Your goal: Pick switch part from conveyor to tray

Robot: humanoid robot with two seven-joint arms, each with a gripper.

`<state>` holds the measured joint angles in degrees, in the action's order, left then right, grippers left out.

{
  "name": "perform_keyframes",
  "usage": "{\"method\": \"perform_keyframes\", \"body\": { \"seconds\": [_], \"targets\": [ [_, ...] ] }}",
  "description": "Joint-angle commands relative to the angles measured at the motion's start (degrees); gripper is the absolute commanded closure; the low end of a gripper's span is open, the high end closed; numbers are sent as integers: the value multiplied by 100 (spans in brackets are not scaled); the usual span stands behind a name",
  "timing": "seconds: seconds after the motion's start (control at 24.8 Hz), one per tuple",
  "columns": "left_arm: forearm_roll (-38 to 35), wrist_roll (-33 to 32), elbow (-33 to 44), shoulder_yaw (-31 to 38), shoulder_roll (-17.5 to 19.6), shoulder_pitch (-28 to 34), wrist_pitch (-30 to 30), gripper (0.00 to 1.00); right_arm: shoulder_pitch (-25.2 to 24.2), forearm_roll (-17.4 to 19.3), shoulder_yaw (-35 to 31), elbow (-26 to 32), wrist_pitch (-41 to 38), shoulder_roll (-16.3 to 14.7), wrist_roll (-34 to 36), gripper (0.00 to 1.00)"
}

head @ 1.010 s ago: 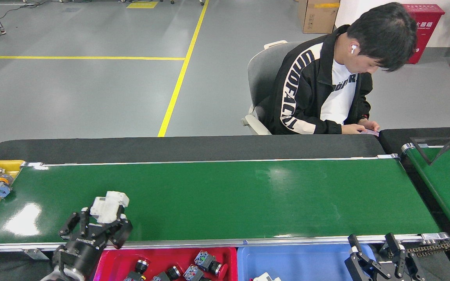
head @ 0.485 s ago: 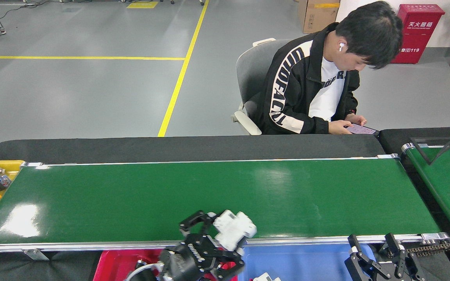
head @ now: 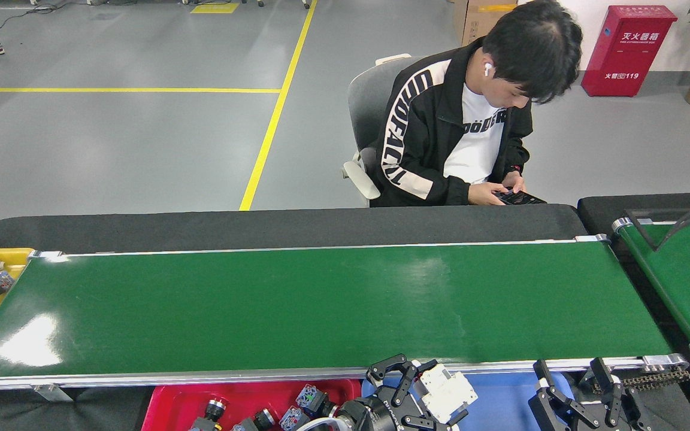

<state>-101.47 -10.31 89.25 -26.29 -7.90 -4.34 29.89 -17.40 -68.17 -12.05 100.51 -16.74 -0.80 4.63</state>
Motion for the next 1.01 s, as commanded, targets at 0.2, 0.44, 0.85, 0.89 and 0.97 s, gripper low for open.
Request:
{"method": "perform_keyframes", "body": {
  "seconds": [0.2,0.44,0.85,0.89,0.97],
  "targets": [
    [1156,38,910,1750,465,557,69,0,0,-3,-43,91,-14,-17,55,1],
    [1630,108,1208,3429,711,1084,8,0,0,-3,-51,91,4,-17,64,1],
    [1358,530,1252,3974,588,1409,-1135,0,-9,-3,-227,91,153,45,64,1],
    [1358,530,1261,3930,553,1506,-1135,0,-9,-12,-245,91,400,62,55,1],
    [1367,530,1252,3886,526,1603,-1135,0,9,-188,-236,91,1235,45,29,1]
  ]
}}
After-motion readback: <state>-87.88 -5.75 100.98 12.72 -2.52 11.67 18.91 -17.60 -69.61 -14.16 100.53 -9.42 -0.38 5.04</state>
